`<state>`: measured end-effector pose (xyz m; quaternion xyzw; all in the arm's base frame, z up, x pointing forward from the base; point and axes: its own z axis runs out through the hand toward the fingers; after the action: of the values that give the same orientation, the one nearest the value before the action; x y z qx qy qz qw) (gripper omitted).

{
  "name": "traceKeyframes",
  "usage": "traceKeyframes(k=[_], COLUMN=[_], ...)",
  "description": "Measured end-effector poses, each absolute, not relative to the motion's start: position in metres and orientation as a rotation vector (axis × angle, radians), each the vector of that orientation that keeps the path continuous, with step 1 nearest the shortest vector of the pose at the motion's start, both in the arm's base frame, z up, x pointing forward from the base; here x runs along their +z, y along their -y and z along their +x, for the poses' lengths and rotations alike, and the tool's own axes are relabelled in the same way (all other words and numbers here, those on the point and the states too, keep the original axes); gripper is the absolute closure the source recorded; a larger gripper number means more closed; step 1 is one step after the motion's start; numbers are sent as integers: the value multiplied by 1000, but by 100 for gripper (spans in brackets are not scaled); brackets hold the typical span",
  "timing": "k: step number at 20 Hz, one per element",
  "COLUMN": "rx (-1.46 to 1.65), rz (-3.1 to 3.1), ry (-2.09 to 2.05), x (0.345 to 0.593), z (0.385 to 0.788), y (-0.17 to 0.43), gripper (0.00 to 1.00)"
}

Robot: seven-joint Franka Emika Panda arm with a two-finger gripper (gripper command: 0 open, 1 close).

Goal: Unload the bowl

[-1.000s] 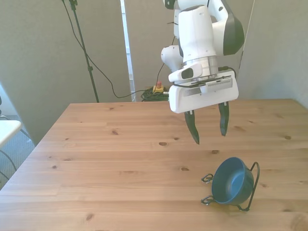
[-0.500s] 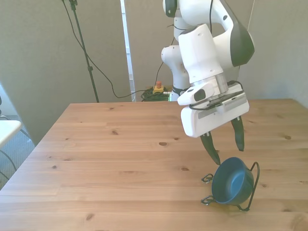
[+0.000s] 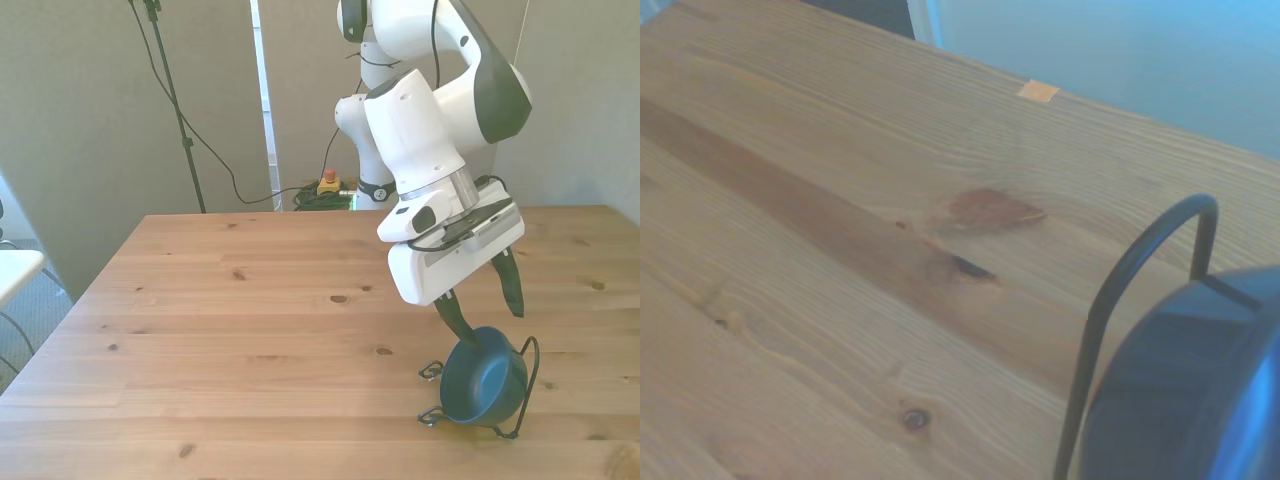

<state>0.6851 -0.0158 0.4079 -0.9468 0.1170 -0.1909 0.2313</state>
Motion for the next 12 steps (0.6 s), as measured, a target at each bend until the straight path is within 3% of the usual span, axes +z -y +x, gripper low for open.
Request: traceKeyframes(k=[12], rx=[-478], rz=[-2566], ry=[-315], x=[399], z=[695], y=[25], gripper=[100])
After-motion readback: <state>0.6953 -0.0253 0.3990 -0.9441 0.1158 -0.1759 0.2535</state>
